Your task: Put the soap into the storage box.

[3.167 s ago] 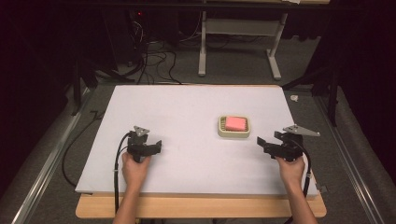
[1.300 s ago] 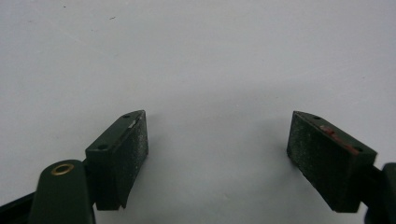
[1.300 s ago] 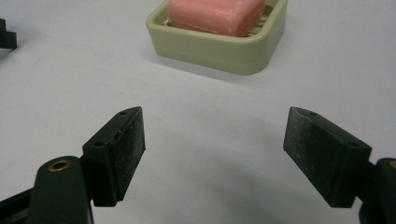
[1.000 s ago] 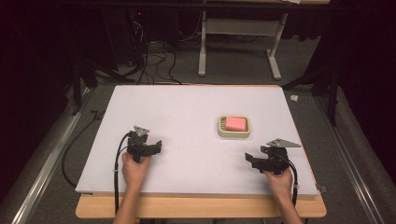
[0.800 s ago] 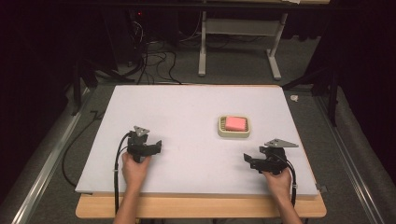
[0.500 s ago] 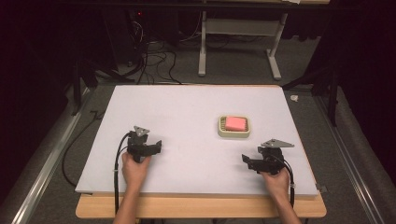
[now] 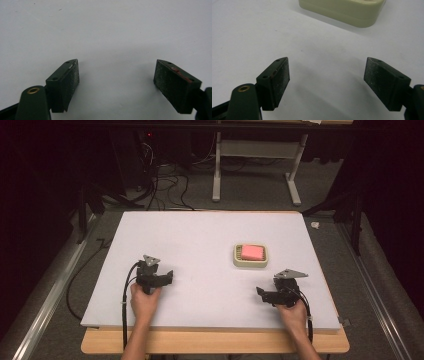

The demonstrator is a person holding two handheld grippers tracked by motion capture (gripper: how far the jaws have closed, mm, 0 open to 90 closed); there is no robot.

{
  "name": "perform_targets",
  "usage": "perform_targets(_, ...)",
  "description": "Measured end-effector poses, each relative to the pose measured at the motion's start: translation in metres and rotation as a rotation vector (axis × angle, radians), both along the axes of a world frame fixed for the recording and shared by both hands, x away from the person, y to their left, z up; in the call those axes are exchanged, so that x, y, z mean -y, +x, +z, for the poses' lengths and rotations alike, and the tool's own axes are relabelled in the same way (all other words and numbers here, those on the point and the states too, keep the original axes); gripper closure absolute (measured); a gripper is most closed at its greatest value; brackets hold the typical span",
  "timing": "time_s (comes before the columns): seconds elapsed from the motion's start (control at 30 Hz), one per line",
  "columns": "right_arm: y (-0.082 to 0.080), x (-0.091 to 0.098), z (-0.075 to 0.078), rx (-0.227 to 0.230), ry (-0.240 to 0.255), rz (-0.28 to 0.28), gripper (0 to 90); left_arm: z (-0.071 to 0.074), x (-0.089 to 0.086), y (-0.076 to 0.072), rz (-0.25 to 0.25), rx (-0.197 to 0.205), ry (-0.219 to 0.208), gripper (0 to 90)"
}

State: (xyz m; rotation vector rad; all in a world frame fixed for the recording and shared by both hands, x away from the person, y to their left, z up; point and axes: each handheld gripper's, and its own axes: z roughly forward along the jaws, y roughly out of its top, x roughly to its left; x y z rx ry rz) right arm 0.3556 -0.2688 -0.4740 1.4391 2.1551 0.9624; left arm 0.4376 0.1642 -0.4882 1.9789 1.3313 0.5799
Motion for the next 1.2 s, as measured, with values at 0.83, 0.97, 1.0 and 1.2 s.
perform_targets(0.83,0.0028,-0.0063,-0.0091,0.020,-0.075,0.005,18.8,0.0000,0.0000,-0.0001,0.000,0.000,0.001,21.2)
perform_targets(0.97,0.0026,-0.0063,-0.0092,0.020,-0.074,0.004,18.8,0.0000,0.0001,-0.0001,0.000,0.000,0.001,21.2)
perform_targets(1.0,0.0025,-0.0063,-0.0093,0.021,-0.074,0.004,18.8,0.0000,0.0001,-0.0001,0.000,0.000,0.001,21.2)
perform_targets(1.2,0.0026,-0.0062,-0.0093,0.020,-0.072,0.004,18.8,0.0000,0.0001,-0.0001,0.000,0.000,0.001,21.2)
